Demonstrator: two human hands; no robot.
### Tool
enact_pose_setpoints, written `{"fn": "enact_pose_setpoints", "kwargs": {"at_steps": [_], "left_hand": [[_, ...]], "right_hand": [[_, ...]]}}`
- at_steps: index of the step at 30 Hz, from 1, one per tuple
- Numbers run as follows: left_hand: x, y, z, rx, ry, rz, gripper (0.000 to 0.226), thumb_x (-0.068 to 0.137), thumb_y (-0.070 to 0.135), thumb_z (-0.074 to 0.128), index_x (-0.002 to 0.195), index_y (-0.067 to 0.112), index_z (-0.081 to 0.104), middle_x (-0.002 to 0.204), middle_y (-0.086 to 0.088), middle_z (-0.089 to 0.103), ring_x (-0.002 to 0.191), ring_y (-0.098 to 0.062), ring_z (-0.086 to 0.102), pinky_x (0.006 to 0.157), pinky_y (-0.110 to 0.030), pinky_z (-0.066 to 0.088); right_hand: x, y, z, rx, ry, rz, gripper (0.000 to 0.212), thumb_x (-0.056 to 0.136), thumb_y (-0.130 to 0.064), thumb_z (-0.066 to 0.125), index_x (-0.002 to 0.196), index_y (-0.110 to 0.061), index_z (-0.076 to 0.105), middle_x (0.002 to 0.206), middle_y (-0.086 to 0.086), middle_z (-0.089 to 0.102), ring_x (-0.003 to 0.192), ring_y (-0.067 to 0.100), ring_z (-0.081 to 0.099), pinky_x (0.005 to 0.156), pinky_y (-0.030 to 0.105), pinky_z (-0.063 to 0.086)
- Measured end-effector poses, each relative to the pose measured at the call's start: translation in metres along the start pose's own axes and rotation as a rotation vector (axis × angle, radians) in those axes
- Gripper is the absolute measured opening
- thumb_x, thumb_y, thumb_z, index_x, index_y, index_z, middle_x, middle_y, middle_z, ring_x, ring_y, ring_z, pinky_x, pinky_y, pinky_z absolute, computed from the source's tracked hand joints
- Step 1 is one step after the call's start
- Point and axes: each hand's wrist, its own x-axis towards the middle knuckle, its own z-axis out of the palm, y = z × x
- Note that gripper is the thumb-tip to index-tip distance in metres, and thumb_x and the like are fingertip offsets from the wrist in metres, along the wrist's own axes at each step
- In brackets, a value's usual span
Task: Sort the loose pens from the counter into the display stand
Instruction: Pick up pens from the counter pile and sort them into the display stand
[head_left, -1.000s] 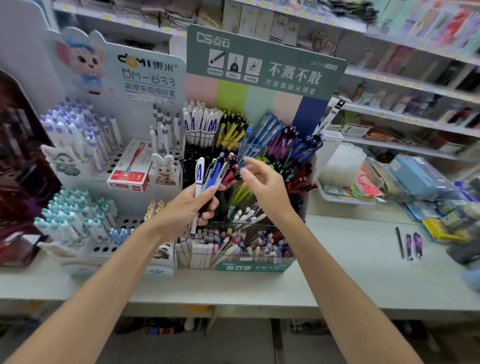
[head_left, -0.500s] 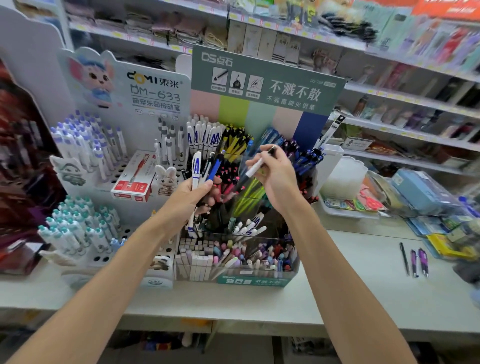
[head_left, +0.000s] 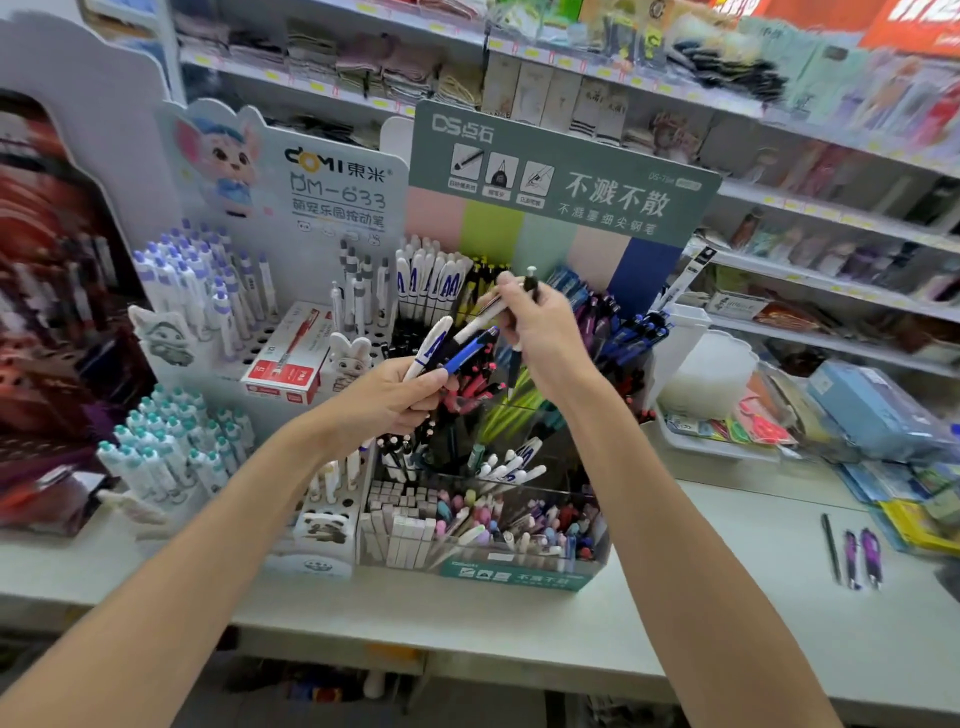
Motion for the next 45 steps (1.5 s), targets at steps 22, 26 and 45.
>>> {"fn": "enact_pose_setpoints", "kwargs": {"at_steps": [22,26,45], "left_hand": [[-0.033,-0.032,-0.052,-0.187,0.364,0.065,0.025,0.105,0.023,0.039,0.102,0.01,0.06,0.06,0.007,0.047,0.045,-0.005,0.03,0.042,-0.015,0.026],[-0.04,-0.04,-0.059,-0.118,0.387,0.008,0.024,0.105,0.023,0.04,0.104,0.011,0.061,0.059,0.008,0.048,0.045,-0.006,0.03,0.042,-0.014,0.027],[-0.063,-0.068,-0.068,-0.129,0.283,0.011,0.031,0.099,0.034,0.046,0.116,0.015,0.064,0.065,0.002,0.051,0.049,-0.007,0.032,0.047,-0.016,0.028]], "right_hand": [[-0.038,0.077,0.065,0.068,0.091,0.01,0.014,0.105,-0.013,0.038,0.099,-0.014,0.051,0.075,-0.001,0.051,0.073,0.013,0.05,0.079,0.031,0.043],[-0.051,0.089,0.081,-0.029,0.106,-0.148,0.016,0.105,-0.011,0.038,0.096,-0.02,0.048,0.079,0.001,0.051,0.075,0.011,0.05,0.077,0.021,0.044],[-0.063,0.142,0.077,-0.942,-0.032,-0.16,0.038,0.1,-0.036,0.053,0.107,0.0,0.064,0.102,0.007,0.052,0.088,0.019,0.052,0.077,0.032,0.044]]}}
